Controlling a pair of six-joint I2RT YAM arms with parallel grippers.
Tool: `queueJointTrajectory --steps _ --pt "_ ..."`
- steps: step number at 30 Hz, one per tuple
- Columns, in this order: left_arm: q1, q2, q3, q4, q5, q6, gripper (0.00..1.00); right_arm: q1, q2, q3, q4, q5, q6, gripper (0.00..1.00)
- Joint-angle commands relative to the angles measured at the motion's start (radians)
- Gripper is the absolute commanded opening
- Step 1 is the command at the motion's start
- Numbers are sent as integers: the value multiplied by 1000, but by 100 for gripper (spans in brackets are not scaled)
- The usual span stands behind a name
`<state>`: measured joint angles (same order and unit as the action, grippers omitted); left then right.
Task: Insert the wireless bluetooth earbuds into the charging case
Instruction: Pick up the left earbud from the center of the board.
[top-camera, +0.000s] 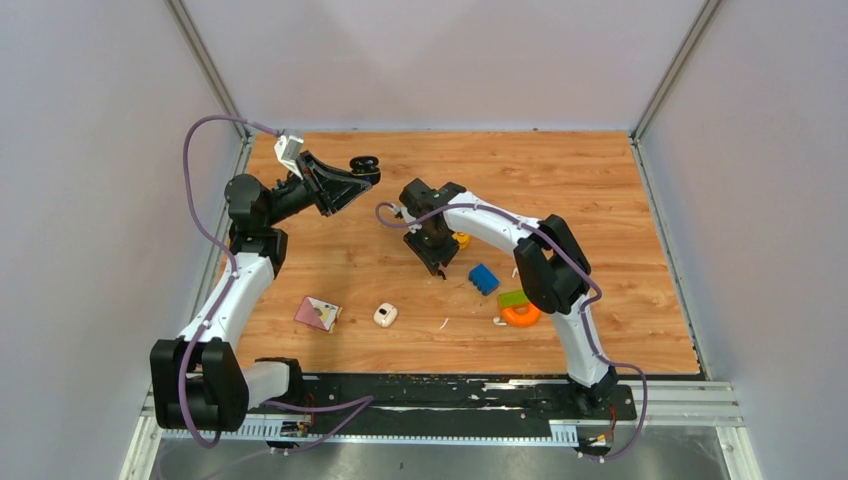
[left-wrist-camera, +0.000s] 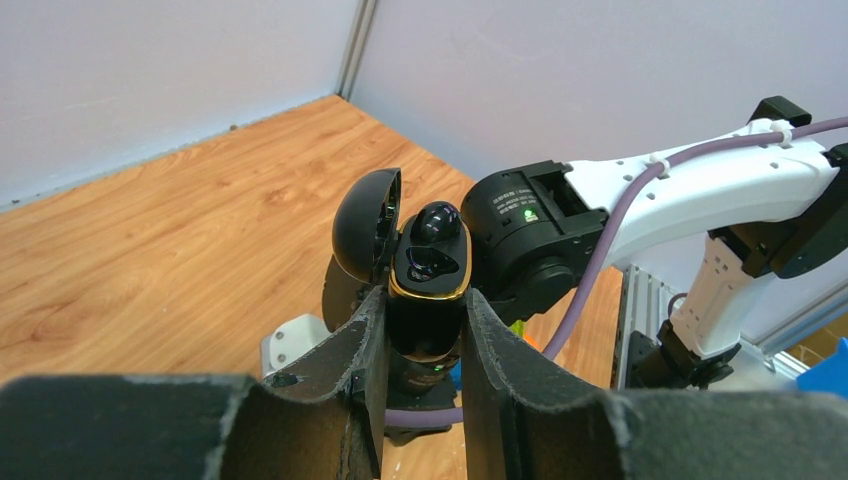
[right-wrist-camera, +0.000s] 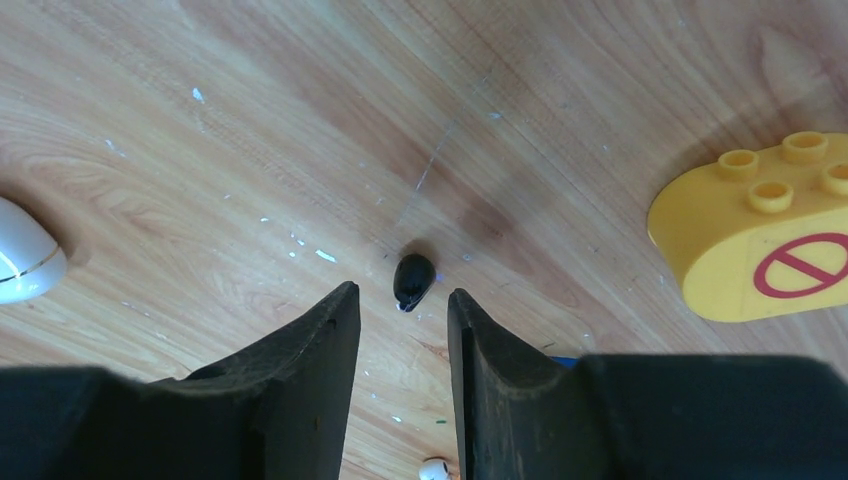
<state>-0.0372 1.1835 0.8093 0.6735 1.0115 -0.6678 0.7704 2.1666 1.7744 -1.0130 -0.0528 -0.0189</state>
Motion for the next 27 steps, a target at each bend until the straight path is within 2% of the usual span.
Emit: queueJointTrajectory --steps 1,16,27 --pt "-1 -31 1 29 1 13 0 -2 24 42 -2 24 46 37" --pt "-2 -30 -5 27 -2 16 0 -3 53 9 -10 34 59 28" --pt "-2 -32 -5 23 -2 17 0 -2 62 -42 -23 78 63 27"
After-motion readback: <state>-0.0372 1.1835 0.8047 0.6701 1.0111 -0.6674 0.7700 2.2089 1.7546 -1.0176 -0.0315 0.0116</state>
